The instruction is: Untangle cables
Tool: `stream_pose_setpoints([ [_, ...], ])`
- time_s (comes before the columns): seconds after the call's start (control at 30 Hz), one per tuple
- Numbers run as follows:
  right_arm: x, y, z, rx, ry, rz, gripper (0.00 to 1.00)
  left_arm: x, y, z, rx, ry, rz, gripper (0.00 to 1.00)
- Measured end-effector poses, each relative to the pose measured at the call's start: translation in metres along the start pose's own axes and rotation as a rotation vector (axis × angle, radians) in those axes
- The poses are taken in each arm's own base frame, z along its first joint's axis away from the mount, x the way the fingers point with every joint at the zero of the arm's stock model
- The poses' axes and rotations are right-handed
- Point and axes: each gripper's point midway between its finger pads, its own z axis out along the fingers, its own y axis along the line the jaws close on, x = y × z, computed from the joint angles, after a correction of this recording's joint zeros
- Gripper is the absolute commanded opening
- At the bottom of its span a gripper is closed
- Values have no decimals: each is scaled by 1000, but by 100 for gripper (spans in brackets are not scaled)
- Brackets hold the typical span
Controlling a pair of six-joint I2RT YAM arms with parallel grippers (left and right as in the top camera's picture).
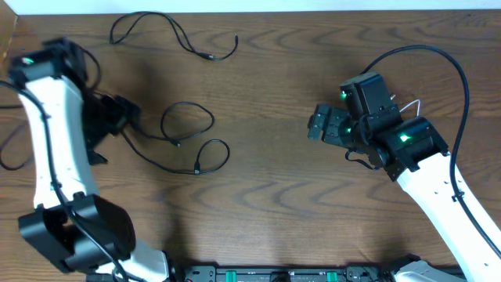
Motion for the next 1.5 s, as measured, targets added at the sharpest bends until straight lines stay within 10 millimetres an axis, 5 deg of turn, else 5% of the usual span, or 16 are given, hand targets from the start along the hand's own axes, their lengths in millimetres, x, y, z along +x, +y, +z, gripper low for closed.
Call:
stream_pose_setpoints([
  [0.37,3,1,3,-6,22,0,99,45,-23,121,-17,98,90,97],
  [0.8,5,4,3,-20,30,0,99,46,-27,178,54,57,-43,97],
  [1.07,5,4,3,-22,32,0,99,28,-45,182,142,-26,-55,93],
  [1.23,5,4,3,-22,32,0,99,16,-57,179,194,-72,-59,49],
  [1.5,6,4,3,-19,37,0,99,9,-65,177,230,-100,-79,24],
])
